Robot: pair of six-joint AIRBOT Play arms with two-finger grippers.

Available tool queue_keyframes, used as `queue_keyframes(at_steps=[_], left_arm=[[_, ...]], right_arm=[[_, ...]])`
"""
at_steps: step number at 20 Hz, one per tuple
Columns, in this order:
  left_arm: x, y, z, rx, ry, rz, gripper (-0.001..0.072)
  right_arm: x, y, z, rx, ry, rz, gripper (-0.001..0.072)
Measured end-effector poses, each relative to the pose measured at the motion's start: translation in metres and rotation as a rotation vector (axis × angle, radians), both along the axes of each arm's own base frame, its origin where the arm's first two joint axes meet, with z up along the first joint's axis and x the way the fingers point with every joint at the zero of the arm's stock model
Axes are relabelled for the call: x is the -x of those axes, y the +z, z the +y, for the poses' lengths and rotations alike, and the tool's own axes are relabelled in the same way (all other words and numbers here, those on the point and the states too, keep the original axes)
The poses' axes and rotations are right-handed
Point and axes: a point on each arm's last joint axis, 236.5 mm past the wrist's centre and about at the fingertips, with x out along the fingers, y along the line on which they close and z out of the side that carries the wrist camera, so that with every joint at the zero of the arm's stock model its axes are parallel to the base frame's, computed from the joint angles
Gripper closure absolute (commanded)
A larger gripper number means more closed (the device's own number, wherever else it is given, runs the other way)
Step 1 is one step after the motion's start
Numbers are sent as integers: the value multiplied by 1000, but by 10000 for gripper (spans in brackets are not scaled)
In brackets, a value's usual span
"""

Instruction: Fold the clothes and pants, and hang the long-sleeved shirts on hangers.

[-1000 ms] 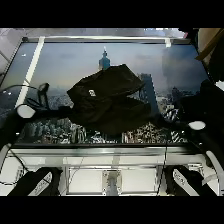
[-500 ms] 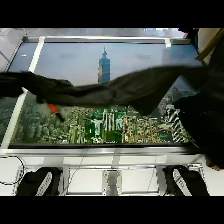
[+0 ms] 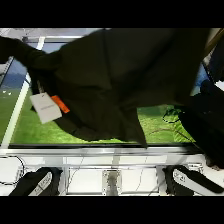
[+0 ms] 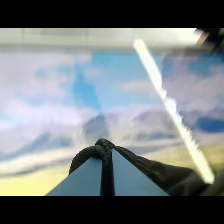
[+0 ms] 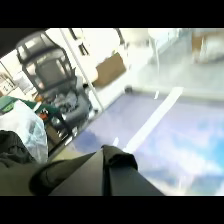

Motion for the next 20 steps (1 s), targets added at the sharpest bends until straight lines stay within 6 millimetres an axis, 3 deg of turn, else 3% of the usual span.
queue_keyframes(at_steps=[2, 6, 8, 10, 12, 14, 16, 20], left_arm=[[-50, -49, 10, -26, 26, 120, 681], [-141, -157, 19, -40, 57, 301, 681], [-176, -199, 18, -39, 70, 329, 681], [-200, -226, 19, -36, 86, 324, 681], [-213, -239, 20, -40, 94, 316, 681], [-217, -242, 24, -63, 94, 305, 681], [-213, -247, 35, -127, 102, 323, 681], [-191, -269, 79, -346, 138, 429, 681]], right_arm=[[-52, -46, 3, -9, 31, 114, 710], [-144, -160, 30, 10, 89, 291, 710], [-183, -211, 43, 7, 72, 341, 710], [-205, -247, 53, 7, 60, 368, 710], [-209, -270, 63, 39, 82, 389, 711], [-192, -285, 78, 94, 163, 421, 711], [-161, -305, 89, 225, 255, 474, 711], [-89, -353, 103, 499, 420, 636, 710]])
